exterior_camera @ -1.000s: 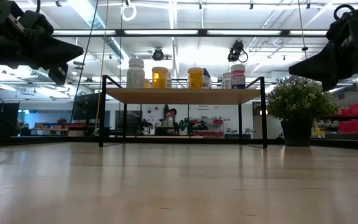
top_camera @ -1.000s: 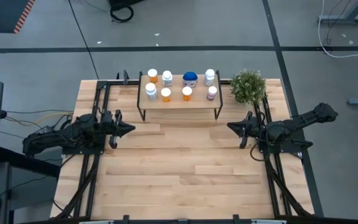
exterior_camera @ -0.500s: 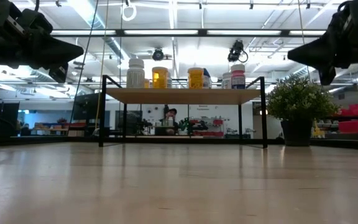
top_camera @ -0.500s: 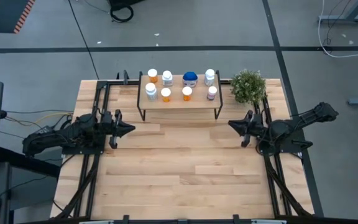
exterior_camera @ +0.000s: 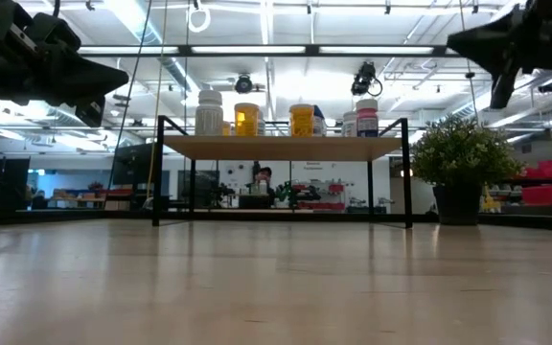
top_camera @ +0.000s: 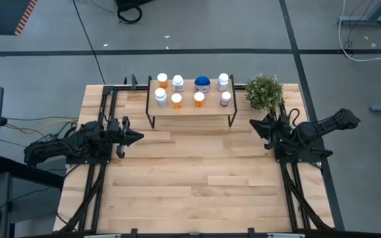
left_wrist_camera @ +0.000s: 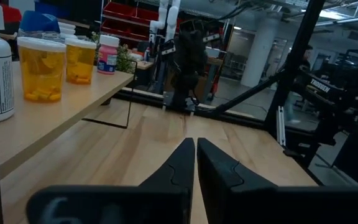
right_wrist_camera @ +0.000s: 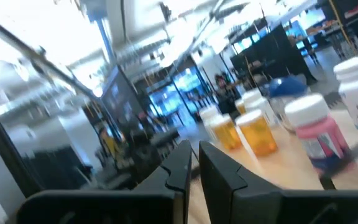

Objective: Pick and place medicine bottles onto shelf by color
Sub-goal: Return to Home Position

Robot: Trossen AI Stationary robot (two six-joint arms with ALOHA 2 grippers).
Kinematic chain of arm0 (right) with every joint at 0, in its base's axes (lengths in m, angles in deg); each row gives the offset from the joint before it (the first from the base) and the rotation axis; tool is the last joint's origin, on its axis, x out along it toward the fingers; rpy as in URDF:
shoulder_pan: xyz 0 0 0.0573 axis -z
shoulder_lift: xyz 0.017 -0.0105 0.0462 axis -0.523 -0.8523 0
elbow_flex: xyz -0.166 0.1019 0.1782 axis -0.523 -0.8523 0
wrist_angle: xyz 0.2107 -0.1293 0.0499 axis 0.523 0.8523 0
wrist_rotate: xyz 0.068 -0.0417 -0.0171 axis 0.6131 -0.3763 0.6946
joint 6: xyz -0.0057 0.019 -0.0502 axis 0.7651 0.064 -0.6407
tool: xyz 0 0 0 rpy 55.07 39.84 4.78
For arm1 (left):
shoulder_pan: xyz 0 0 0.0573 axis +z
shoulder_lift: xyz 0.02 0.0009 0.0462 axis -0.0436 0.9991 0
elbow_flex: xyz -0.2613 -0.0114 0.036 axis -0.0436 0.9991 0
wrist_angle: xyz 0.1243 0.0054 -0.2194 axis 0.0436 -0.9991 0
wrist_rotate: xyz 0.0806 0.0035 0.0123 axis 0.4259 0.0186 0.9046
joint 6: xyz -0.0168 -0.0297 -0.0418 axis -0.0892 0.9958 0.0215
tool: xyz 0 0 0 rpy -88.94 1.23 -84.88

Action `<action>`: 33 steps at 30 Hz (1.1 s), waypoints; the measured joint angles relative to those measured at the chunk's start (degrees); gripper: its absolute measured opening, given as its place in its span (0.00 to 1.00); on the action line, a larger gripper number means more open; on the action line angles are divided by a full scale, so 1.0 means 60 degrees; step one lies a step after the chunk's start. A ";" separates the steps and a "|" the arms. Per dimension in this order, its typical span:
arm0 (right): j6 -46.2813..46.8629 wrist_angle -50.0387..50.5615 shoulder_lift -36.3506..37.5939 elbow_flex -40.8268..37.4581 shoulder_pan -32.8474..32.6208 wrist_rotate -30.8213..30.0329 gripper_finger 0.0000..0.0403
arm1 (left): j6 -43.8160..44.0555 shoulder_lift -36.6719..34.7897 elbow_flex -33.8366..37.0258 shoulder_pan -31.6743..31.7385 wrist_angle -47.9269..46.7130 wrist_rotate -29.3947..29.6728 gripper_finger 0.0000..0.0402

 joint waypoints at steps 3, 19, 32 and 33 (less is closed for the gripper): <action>-0.0001 -0.0874 -0.0002 0.0000 0.0000 0.0002 0.10 | -0.0004 0.0000 0.0000 0.0000 0.0007 0.0001 0.07; 0.0000 -0.2752 -0.0002 0.0004 0.0004 0.0000 0.10 | -0.0002 0.0000 0.0004 0.0000 0.0033 0.0011 0.05; -0.0004 -0.2752 -0.0002 0.0004 0.0004 0.0004 0.10 | -0.0004 0.0000 0.0004 0.0004 0.0040 0.0025 0.05; -0.0001 -0.2753 -0.0002 0.0004 0.0004 0.0001 0.10 | -0.0007 0.0000 0.0004 0.0001 0.0040 0.0025 0.05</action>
